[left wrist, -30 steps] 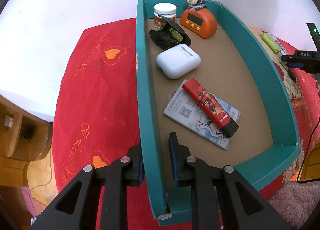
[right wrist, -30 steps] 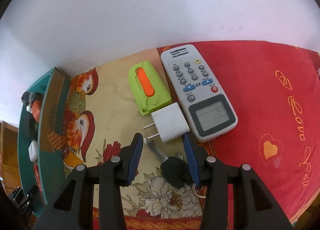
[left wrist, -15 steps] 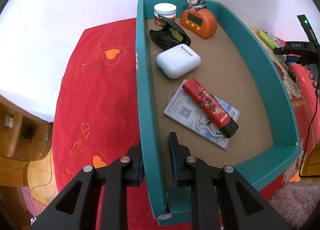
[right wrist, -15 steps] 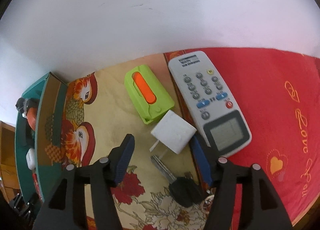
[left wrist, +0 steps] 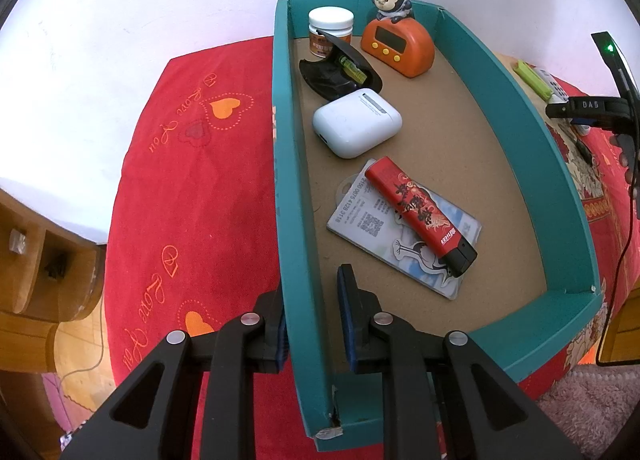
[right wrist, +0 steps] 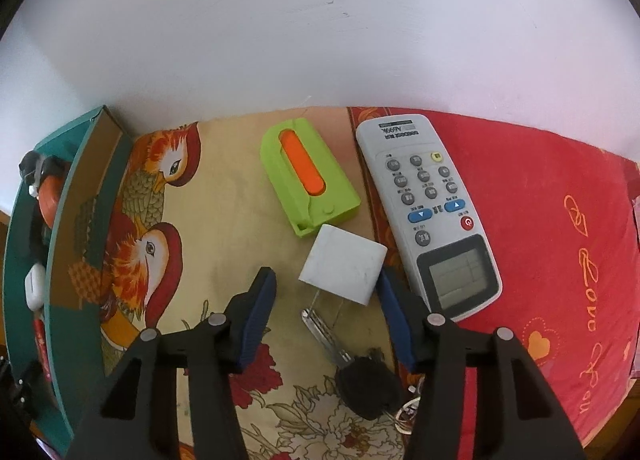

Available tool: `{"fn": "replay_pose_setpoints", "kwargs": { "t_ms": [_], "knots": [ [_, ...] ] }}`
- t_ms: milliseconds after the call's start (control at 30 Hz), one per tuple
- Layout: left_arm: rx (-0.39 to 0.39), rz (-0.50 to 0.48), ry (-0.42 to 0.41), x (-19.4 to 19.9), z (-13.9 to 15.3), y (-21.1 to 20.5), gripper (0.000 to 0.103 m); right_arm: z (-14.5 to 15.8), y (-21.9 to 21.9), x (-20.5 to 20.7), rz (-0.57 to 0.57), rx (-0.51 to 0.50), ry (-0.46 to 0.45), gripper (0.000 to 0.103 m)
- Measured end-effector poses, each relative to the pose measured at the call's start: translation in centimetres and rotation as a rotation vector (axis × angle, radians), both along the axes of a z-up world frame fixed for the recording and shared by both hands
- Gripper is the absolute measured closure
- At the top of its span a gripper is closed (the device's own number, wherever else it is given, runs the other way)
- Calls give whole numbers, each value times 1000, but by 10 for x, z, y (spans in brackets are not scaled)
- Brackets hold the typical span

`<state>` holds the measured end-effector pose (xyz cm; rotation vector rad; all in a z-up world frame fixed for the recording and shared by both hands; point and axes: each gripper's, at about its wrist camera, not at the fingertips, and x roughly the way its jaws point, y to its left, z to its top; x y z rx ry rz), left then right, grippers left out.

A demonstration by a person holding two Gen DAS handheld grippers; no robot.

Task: Organize objects
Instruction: 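Close the right tool on the white charger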

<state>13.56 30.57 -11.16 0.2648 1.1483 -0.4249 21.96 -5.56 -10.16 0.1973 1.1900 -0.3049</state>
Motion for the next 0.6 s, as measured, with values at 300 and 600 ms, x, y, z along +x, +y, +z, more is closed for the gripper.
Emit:
{"fn": "replay_pose_setpoints", "kwargs": {
  "t_ms": [300, 600],
  "knots": [
    [0, 0, -4, 0, 0, 0, 83, -1, -6, 11, -51, 29, 10, 51],
    [-1, 0, -7, 0, 0, 0, 83, 5, -15, -4, -50, 18, 12, 66]
  ]
}}
